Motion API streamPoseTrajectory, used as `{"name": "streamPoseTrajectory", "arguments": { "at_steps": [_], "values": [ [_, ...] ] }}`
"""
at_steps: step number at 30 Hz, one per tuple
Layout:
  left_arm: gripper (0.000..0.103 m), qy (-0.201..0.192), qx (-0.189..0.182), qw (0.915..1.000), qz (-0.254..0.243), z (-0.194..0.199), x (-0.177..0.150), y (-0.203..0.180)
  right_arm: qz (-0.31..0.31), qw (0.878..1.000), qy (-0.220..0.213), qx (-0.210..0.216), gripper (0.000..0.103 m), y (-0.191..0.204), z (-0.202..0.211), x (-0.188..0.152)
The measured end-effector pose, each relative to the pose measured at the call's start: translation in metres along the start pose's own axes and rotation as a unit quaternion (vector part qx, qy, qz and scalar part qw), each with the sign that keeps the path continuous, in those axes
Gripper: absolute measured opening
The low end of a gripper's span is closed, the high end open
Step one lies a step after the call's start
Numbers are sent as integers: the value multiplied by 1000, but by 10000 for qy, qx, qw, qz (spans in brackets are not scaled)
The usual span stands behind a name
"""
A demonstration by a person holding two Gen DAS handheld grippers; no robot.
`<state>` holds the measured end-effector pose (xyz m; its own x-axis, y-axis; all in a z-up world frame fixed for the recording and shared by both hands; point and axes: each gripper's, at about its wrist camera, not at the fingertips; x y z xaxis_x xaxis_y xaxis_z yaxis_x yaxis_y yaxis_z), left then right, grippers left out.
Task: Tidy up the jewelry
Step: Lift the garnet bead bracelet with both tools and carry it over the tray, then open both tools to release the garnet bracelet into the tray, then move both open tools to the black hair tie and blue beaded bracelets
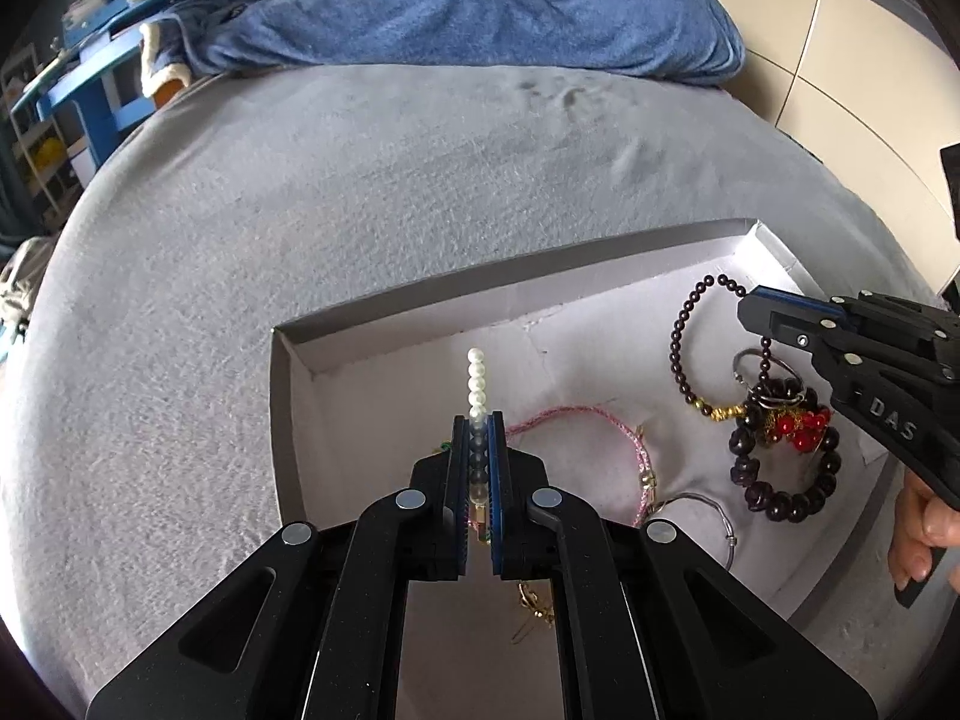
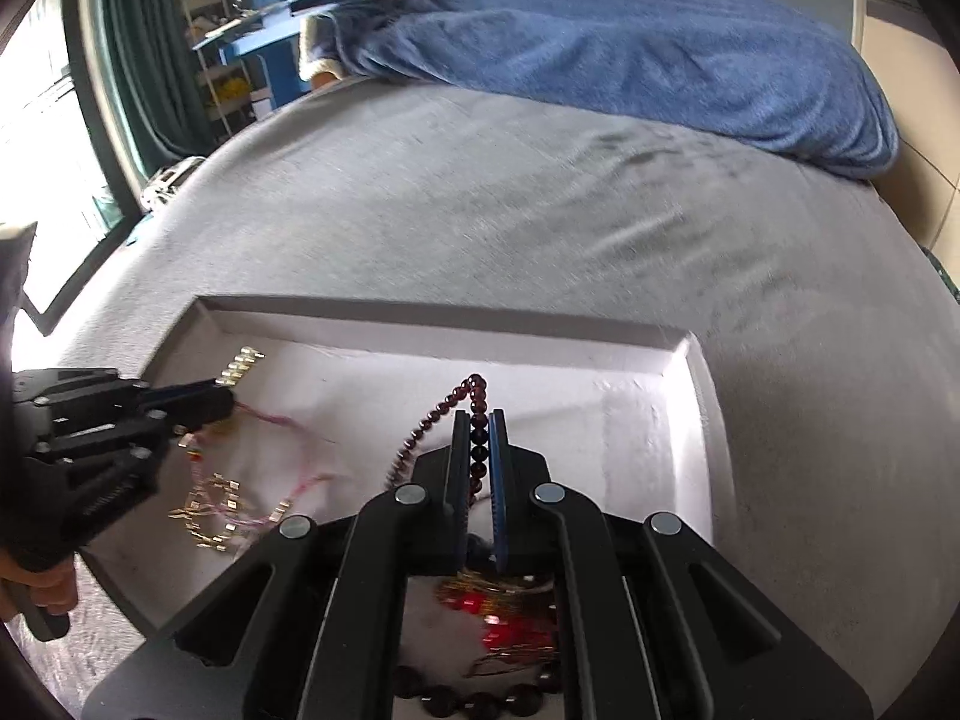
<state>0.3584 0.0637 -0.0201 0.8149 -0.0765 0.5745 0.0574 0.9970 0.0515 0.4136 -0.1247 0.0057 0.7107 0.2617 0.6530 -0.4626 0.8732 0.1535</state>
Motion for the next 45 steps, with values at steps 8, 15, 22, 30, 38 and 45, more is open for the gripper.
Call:
{"name": "streamPoseTrajectory", "arguments": {
  "at_steps": [8, 15, 22, 30, 38, 45],
  "values": [
    [19, -28, -24, 10000, 25, 2, -2, 1, 67, 9998, 66, -155, 6, -2, -3, -5],
    [29, -108, -20, 9999, 40, 7, -4, 0, 117, 9997, 94, -203, 22, -4, -3, -7],
    [63, -364, -98, 9993, 21, 26, -1, -1, 134, 9997, -51, -218, 42, -6, 9, -8],
    [68, -586, -132, 9982, 65, 52, -8, 3, 190, 9994, -153, -243, 57, -4, 31, -16],
    [79, -777, -9, 9969, 102, 83, -25, 11, 399, 9981, -356, -315, 65, 9, 65, -24],
    [79, -874, 2, 9961, 150, 102, -42, 16, 477, 9976, -398, -309, 70, 19, 84, -37]
  ]
}}
Point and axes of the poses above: each gripper's, at about its wrist camera, not at the fingertips, and z roughly against the way its jaws point, y to its left, x to its top, and after that the axes turned 7 degrees about x, right-handed
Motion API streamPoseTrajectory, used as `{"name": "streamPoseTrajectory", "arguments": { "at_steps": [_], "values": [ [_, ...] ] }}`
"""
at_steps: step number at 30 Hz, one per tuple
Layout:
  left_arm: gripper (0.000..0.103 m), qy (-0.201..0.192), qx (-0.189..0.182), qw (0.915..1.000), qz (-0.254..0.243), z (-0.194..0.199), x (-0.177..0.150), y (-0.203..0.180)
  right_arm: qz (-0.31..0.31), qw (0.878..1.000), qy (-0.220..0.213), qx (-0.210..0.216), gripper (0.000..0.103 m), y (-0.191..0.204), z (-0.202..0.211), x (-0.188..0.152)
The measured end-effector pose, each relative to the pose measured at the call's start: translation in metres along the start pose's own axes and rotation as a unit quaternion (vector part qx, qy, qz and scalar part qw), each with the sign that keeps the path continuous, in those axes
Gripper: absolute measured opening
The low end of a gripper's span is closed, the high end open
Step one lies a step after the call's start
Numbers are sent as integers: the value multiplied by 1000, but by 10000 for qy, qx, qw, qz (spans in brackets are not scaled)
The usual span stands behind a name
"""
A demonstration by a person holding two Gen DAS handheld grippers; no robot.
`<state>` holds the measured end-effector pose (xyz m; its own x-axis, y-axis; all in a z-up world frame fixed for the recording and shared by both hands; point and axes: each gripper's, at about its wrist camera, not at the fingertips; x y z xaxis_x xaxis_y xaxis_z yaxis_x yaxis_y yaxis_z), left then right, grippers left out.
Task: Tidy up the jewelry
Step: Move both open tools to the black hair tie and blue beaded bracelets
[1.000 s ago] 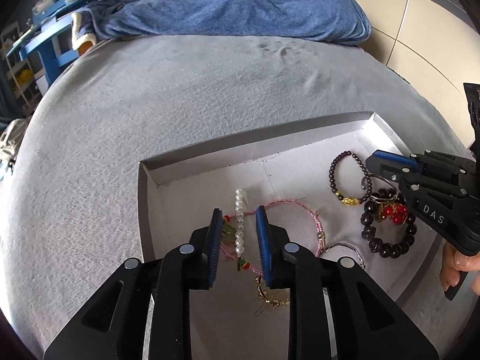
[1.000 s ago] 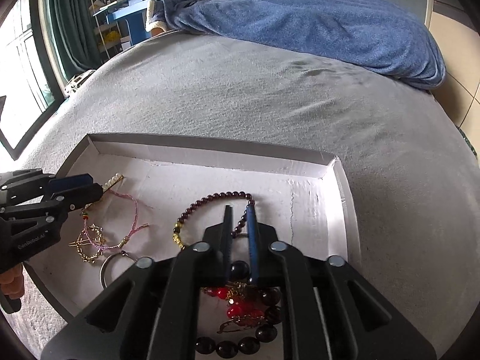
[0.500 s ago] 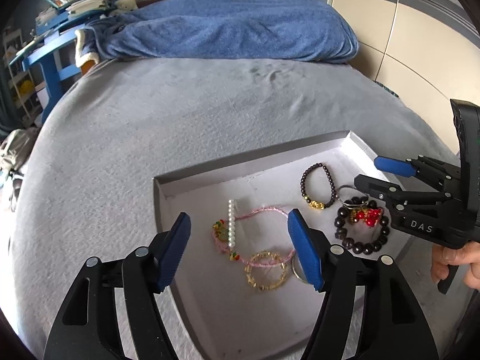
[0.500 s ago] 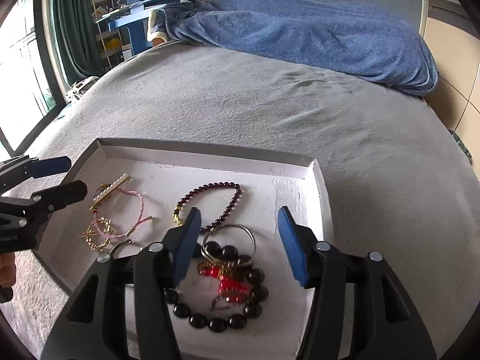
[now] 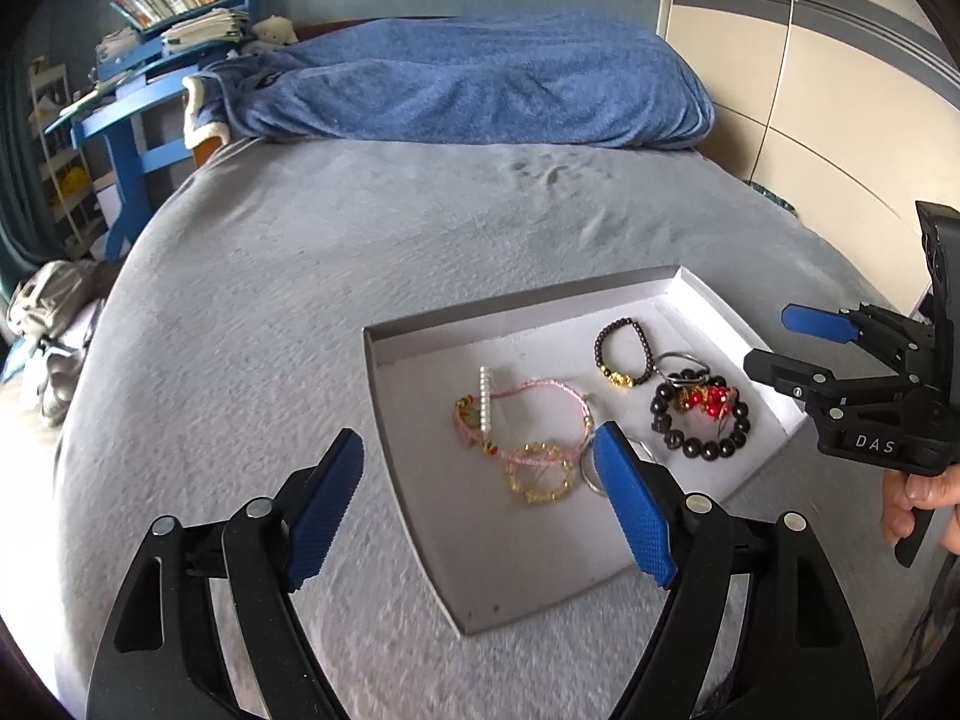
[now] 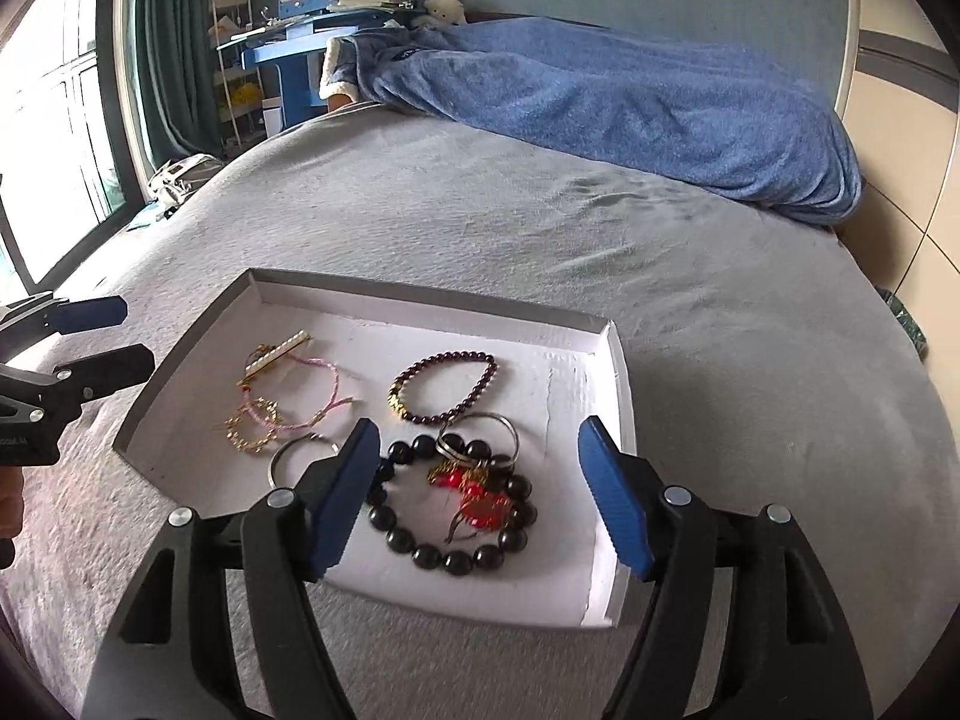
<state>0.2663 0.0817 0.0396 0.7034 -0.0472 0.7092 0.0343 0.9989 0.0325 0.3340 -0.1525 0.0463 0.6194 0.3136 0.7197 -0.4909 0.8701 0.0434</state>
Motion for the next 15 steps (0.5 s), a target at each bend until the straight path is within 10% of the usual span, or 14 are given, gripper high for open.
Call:
{"name": "streamPoseTrajectory", "arguments": {
  "at_steps": [15],
  "values": [
    [80, -81, -159, 9998, -110, 47, -47, -12, -193, 9997, -108, 53, 79, -1, 40, -36]
  ]
}}
Point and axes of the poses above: each gripper's, at about its wrist camera, not at the fingertips, and z roughly against the way its jaws point, y to its left, x to its top, and after that the axes turned 7 degrees about x, right-handed
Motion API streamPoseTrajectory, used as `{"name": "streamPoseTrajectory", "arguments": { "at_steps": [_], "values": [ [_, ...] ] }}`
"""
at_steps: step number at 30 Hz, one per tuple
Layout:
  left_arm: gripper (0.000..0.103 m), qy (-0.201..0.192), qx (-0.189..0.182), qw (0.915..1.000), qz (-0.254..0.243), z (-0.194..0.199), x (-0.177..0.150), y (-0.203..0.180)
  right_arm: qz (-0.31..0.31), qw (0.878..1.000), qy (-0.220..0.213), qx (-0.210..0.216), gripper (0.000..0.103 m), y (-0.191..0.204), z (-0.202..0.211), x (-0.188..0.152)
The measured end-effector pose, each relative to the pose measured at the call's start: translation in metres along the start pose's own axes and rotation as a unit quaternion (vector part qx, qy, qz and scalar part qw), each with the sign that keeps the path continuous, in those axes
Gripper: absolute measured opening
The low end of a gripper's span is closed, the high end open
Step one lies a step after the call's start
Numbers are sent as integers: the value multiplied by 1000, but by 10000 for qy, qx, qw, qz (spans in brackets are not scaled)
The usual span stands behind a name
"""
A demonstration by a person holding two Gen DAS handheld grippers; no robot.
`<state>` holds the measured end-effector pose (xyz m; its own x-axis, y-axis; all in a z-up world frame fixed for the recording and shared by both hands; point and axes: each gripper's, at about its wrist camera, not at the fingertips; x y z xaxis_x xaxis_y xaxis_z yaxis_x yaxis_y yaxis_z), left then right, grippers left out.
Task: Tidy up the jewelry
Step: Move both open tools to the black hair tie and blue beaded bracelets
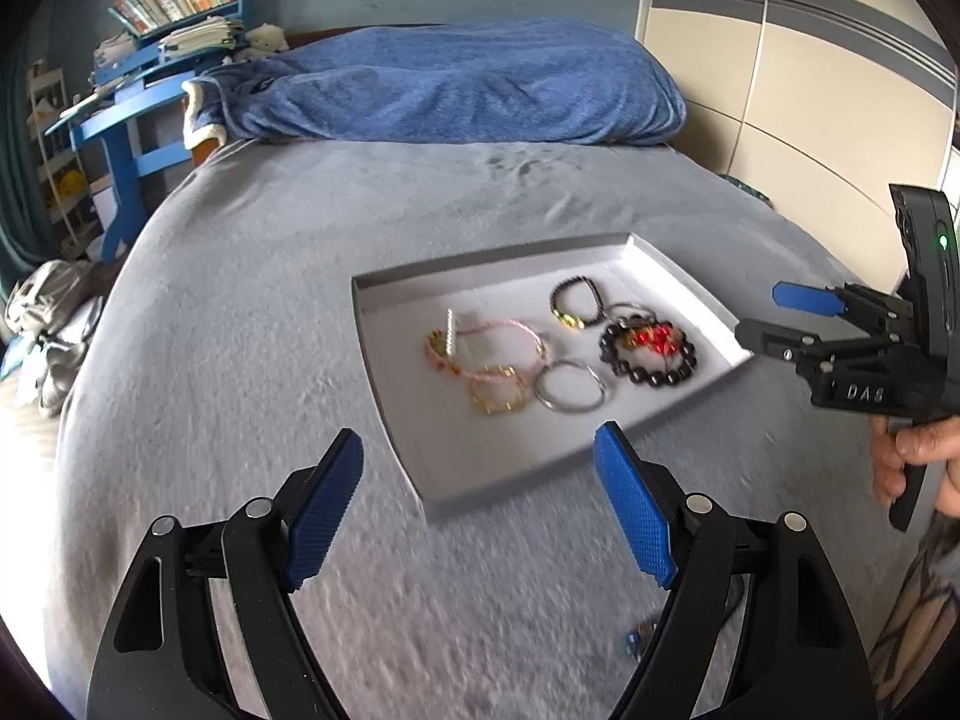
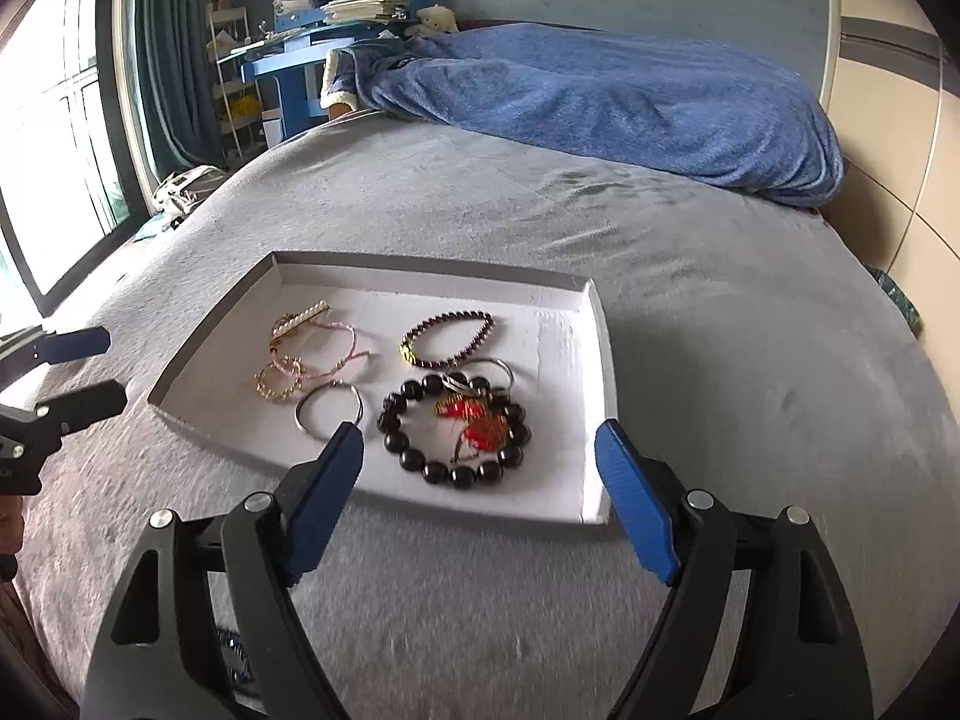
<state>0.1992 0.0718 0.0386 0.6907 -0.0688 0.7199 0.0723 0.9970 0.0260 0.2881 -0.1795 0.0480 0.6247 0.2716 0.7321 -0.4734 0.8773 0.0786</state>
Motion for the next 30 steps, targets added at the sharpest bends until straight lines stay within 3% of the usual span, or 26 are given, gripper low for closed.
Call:
{"name": "streamPoseTrajectory", "arguments": {
  "at_steps": [17, 24, 27, 30],
  "values": [
    [80, 186, -331, 9978, -550, 14, -55, -28, -111, 9999, 91, 14, 79, -6, 31, -56],
    [80, 288, -292, 9973, -610, 16, -71, -31, -66, 9997, 212, 124, 79, 4, 28, -68],
    [80, 320, -319, 9968, -656, 18, -78, -34, -79, 9992, 273, 283, 79, 13, 25, -74],
    [80, 340, -300, 9960, -764, 19, -82, -37, -88, 9974, 404, 598, 73, 24, 20, -81]
  ]
}}
Point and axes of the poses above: each gripper's, at about its wrist camera, not at the fingertips, and z roughly against the way its jaws point, y to its left, x to its top, and after that the axes turned 7 degrees about x, right-handed
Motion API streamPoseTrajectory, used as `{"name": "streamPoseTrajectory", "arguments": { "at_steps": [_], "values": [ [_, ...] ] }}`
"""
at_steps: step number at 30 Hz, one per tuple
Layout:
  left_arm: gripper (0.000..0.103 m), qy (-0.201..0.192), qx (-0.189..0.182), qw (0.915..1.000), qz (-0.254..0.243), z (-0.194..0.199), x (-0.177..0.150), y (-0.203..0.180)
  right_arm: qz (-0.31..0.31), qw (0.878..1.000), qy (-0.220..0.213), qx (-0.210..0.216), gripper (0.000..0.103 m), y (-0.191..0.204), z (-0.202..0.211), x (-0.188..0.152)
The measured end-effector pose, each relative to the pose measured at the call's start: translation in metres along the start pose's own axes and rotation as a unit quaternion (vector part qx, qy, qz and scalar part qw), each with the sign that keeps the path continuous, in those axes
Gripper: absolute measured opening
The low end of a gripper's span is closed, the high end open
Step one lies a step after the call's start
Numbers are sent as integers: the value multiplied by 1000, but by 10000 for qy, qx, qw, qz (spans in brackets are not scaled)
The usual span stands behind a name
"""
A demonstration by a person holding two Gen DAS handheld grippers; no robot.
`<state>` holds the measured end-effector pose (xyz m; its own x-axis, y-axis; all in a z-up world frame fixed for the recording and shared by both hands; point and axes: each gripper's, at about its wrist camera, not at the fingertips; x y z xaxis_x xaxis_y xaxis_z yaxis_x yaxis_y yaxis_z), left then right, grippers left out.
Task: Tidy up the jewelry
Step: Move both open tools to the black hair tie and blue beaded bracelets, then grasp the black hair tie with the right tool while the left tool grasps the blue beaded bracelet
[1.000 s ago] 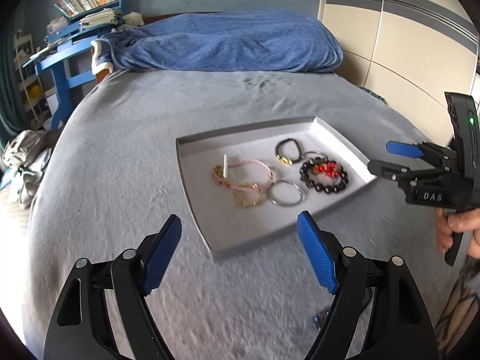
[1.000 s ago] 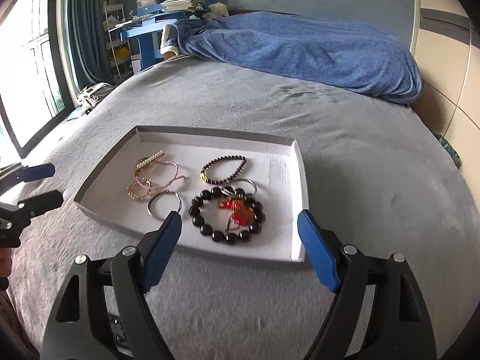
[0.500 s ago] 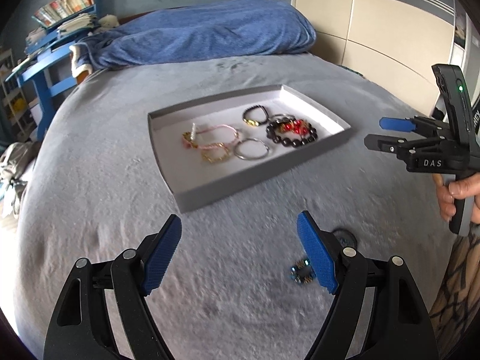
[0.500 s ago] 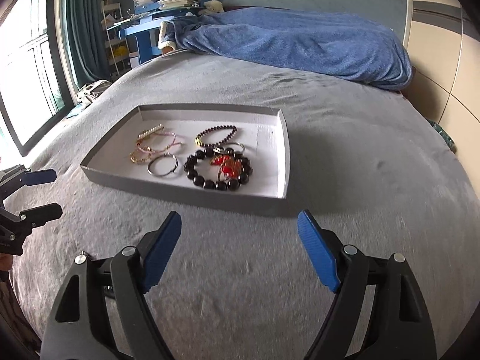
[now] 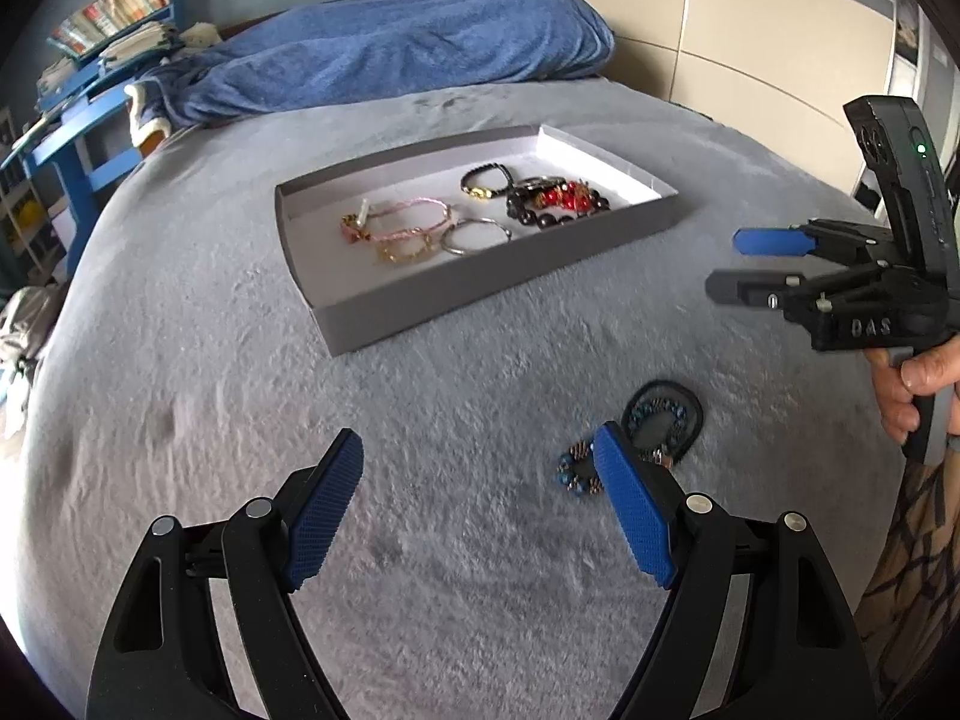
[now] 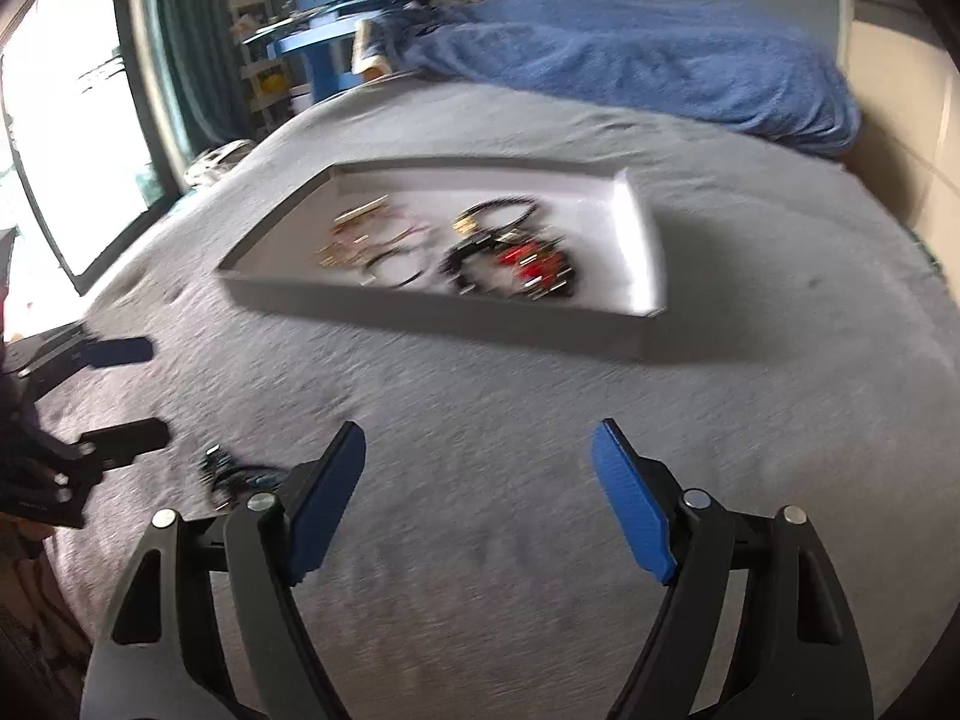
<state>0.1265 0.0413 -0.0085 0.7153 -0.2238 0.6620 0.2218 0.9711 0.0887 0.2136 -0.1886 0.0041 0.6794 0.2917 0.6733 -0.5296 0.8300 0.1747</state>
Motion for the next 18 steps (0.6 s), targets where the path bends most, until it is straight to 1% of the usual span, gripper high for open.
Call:
{"name": "streamPoseTrajectory", "arguments": {
  "at_steps": [3, 5, 9, 10, 11, 12, 13, 14, 16, 18],
  "values": [
    [80, 20, 26, 10000, 70, 0, -1, 4, 171, 9995, 200, 160, 63, 15, -8, -9],
    [80, 33, 31, 9999, 144, 0, -1, 7, 305, 9987, 329, 261, 52, 24, -13, -14],
    [80, 69, 11, 9999, 83, -2, -2, 5, 403, 9969, 496, 456, 44, 34, -20, -19],
    [80, 74, 7, 10000, 66, -3, -2, 4, 420, 9963, 541, 525, 38, 37, -22, -20],
    [80, 82, 1, 10000, 48, -4, -2, 3, 452, 9957, 573, 562, 27, 39, -23, -21],
    [80, 90, -6, 10000, 36, -4, -2, 3, 484, 9954, 599, 576, 21, 40, -24, -22],
    [80, 98, -16, 9999, 23, -5, -2, 2, 529, 9949, 630, 581, 12, 42, -25, -23],
    [80, 103, -24, 9999, 13, -5, -2, 2, 624, 9942, 667, 567, 5, 45, -26, -24],
    [80, 115, -52, 9999, -22, -6, -3, 0, 744, 9934, 688, 535, 2, 49, -27, -25],
    [80, 119, -87, 9999, -78, -7, -3, -3, 828, 9935, 657, 414, 0, 48, -26, -26]
  ]
}}
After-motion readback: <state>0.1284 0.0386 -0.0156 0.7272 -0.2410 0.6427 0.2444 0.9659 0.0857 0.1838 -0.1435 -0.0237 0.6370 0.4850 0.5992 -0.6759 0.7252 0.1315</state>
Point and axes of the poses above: each gripper's, at about its wrist camera, not at the fingertips, and z roughly against the way its jaws point, y to its left, x to its top, and after that the axes turned 7 degrees about x, right-handed
